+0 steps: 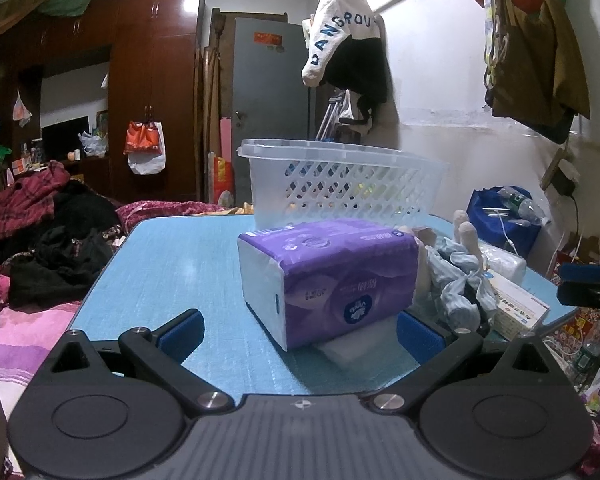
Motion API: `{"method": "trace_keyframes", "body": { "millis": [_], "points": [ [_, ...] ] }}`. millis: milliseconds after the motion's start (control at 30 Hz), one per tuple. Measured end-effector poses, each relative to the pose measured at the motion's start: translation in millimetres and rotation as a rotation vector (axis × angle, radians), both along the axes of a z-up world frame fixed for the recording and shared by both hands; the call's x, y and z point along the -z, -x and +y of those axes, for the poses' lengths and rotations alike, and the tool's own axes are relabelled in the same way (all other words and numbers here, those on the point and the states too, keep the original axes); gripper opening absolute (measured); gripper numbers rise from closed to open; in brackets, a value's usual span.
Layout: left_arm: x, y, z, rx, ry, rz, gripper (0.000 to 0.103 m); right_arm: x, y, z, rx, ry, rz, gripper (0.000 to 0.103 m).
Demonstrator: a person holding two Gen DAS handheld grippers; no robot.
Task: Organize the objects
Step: 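Reach the right tool to the purple tissue pack and close on it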
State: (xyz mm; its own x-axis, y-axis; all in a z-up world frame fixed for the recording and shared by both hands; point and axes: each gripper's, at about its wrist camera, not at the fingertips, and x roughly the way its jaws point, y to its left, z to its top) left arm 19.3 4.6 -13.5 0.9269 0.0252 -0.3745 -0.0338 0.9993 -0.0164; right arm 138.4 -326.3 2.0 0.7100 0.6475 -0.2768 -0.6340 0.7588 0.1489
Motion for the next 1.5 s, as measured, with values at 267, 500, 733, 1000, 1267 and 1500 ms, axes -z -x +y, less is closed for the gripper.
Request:
{"method": "trace_keyframes", "body": {
  "millis": [267,500,733,1000,1267,1500],
  "points": [
    [-2.0,-4.8,-0.6,-0.019,0.002,-0.037,0.103,-16.2,8.7,32.5,-0.060,0.030,-0.141,0.103],
    [-8.0,-7.4,7.8,-0.013,0.044,-0.090,0.103,-21.1,-4.1,61.3,-0.166,0.040,-0.162,0.103],
    [-2.9,-18.9,15.1,-0.016,0.067,-0.070,0.103,-20.8,-7.3,62.1,-0.176,0.036,-0.145,0.101],
    [-2.1,-21.5,13.5,-0.024,0.069,-0.083,0.103,-23.0,-23.3,42.2,-0.054,0.015,-0.095,0.082],
    [1.1,-22.4,11.8,-0.026,0.044,-0.080,0.103,-23.2,-4.5,53.5,-0.122,0.028,-0.129,0.067],
    [2.0,-23.3,18.5,-0.015,0.064,-0.085,0.103,-18.0,-0.9,87.3,-0.261,0.096,-0.133,0.056]
  ]
}}
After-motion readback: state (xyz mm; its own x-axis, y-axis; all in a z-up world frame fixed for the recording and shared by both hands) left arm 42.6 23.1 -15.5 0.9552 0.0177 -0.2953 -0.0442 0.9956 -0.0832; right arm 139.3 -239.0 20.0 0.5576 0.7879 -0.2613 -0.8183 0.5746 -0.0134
